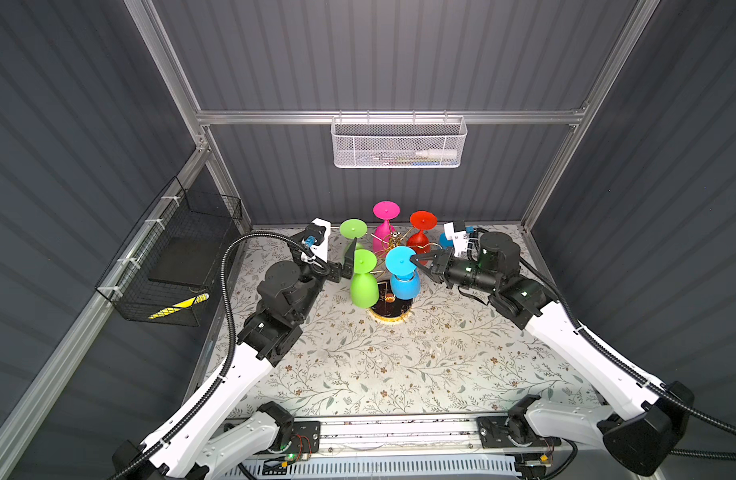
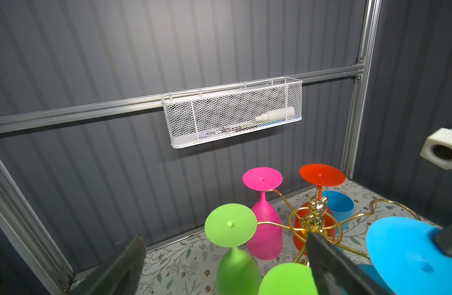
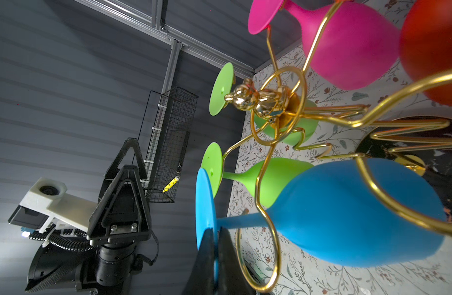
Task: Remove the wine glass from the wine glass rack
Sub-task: 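Pull the blue glass off the rack arm with the right gripper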
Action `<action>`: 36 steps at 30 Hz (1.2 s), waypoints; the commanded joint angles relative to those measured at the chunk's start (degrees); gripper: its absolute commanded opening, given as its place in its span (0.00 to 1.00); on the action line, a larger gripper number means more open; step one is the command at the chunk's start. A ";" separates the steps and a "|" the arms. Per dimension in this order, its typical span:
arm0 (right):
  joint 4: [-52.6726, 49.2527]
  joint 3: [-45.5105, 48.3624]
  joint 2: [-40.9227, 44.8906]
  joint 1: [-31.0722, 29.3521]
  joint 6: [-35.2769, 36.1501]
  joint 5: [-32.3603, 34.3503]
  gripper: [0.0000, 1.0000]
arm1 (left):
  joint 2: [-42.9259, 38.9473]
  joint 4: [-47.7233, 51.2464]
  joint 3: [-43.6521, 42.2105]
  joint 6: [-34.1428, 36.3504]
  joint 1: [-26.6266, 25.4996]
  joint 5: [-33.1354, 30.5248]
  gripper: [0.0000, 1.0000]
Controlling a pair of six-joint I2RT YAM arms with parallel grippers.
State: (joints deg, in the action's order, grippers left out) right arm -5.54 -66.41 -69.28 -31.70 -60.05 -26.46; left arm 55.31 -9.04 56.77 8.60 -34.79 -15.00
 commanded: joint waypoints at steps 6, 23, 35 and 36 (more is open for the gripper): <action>4.08 0.46 -0.74 -0.11 -1.64 2.76 0.00 | -1.26 -0.98 -0.08 1.15 0.15 0.05 1.00; 4.95 -2.41 -5.21 -0.92 -1.31 1.59 0.00 | -2.39 -0.55 -0.87 1.17 0.16 -0.56 0.99; 1.12 -2.70 -4.70 -3.36 0.60 1.40 0.00 | -1.88 -1.31 -0.90 0.72 0.16 -0.96 0.99; 0.70 -2.52 -4.34 -3.51 0.79 1.62 0.00 | -1.71 -1.55 -0.88 0.51 0.16 -1.06 1.00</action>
State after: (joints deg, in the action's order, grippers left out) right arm -3.88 -68.20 -74.83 -34.74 -60.66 -24.62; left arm 53.95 -9.06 56.49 8.84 -34.79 -15.07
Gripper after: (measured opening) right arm 0.052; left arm 0.996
